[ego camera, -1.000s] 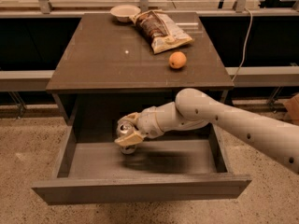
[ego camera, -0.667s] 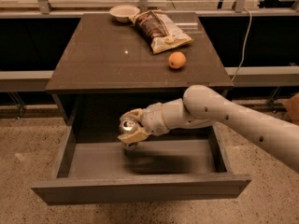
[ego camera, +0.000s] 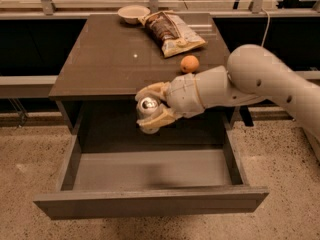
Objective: Pick 7up can from top drawer and place on counter
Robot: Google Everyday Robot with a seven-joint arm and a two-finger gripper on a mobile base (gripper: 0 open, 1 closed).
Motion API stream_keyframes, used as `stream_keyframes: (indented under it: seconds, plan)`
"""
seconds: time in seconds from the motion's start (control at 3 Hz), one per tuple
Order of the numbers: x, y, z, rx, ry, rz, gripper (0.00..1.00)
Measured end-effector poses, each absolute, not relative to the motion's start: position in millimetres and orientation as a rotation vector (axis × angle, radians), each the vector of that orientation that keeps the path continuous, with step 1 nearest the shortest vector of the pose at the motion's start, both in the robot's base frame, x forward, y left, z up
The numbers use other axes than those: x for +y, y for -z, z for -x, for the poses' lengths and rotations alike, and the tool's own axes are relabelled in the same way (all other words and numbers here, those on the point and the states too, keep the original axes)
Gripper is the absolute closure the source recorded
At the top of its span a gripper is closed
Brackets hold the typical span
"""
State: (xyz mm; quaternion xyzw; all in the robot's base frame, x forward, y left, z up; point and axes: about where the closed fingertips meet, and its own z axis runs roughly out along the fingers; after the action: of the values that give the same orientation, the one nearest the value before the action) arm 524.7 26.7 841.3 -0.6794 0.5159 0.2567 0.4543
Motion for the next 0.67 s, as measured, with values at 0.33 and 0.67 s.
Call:
stream_keyframes:
  seconds: [0.33,0.67]
  plan:
    - [13.2,-911.2,-528.3,1.217,-0.568,1.748,1.0]
    - [12.1,-948.5,-545.6,1.223,-0.616,1.797,1.0]
